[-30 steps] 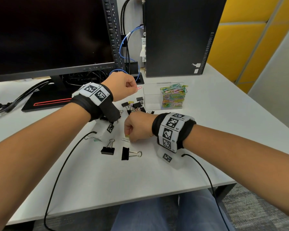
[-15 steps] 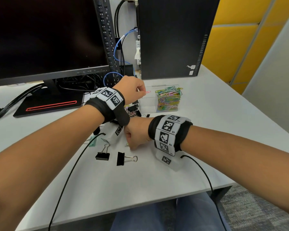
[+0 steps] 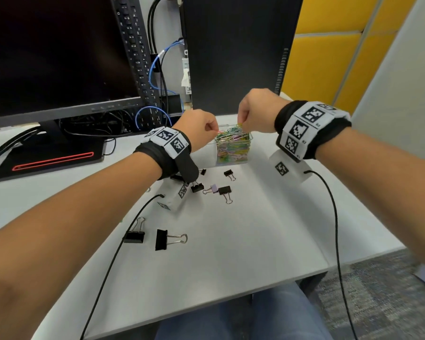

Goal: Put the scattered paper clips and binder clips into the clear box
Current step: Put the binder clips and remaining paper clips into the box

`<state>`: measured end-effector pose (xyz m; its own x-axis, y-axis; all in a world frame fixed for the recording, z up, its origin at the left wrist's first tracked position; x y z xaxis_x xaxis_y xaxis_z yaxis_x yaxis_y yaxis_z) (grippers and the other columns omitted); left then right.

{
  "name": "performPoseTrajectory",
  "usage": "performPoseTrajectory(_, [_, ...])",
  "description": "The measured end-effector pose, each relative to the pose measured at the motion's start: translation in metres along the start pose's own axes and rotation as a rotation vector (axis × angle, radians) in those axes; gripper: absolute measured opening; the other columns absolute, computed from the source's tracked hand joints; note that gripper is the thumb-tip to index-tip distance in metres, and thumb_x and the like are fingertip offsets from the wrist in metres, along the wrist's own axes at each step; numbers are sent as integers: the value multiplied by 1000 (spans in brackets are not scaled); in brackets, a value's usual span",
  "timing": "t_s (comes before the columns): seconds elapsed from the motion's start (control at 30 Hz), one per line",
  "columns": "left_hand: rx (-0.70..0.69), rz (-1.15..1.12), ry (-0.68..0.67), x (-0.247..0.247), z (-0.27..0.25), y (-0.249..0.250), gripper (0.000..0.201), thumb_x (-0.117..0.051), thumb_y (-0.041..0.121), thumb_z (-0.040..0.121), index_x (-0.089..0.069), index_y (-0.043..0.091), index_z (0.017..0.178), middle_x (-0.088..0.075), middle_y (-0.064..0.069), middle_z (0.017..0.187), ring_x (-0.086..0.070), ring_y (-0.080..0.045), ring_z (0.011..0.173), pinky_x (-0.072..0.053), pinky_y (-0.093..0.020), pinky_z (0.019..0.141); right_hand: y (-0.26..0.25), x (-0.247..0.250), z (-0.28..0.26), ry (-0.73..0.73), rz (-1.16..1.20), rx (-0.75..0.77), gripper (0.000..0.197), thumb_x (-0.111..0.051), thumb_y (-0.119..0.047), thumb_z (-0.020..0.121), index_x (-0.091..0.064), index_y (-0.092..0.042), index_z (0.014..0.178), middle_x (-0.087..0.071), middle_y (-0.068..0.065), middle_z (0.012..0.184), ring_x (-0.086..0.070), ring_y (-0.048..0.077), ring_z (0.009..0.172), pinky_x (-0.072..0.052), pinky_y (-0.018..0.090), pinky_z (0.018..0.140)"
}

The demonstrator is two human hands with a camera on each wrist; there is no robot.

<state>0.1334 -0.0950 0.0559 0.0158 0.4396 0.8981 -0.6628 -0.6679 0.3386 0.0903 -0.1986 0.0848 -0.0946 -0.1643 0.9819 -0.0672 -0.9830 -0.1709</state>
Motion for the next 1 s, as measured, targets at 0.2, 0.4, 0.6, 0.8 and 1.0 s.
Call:
performPoseTrajectory(0.2, [6, 7, -18, -9, 4, 8, 11, -60, 18, 87, -66, 13, 93, -65, 0, 84, -56, -12, 78, -48, -27, 83, 7, -12, 8, 50, 87, 5, 6, -68, -14, 83, -70, -15, 78, -70, 2, 96, -60, 16, 86, -45, 25, 76])
performPoseTrajectory(0.4, [-30, 8, -107, -12, 2, 10, 21, -57, 21, 91, -72, 16, 104, -71, -1, 101, -55, -8, 85, -44, -22, 82, 2, -17, 9, 84, 119, 72, 21, -56, -10, 90, -75, -12, 99, -71, 1, 107, -63, 19, 103, -45, 26, 92])
performPoseTrajectory(0.6, [-16, 25, -129, 6, -13, -5, 21, -54, 26, 92, -68, 20, 107, -61, 10, 92, -55, -8, 83, -40, -21, 76, -1, -18, 5, 69, 83, 98, 25, -51, -9, 91, -75, -12, 98, -71, 2, 106, -64, 20, 97, -49, 30, 89])
performPoseTrajectory(0.8, [121, 140, -294, 21, -40, -52, 19, -56, 30, 91, -66, 16, 100, -59, 10, 78, -57, -11, 78, -42, -24, 72, -33, -11, -7, 120, 132, 193, 21, -53, -13, 87, -74, -16, 92, -62, -7, 84, -59, 15, 85, -51, 31, 90])
performPoseTrajectory(1.0, [165, 403, -513, -3, -77, -88, 23, -57, 29, 89, -63, 17, 108, -63, -1, 109, -54, -18, 92, -40, -25, 79, -67, -76, -37, -319, -12, 264, 18, -67, -27, 82, -72, -17, 96, -67, -4, 88, -63, 17, 85, -52, 27, 75])
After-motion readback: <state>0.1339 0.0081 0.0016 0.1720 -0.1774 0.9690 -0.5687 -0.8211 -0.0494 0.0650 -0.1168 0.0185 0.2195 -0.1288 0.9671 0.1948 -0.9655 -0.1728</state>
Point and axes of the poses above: each hand's wrist, its own z-axis towards the middle knuckle, its own x-axis out of the back of the hand, y = z × x, the point moved 9 cm from there along z, towards the middle knuckle
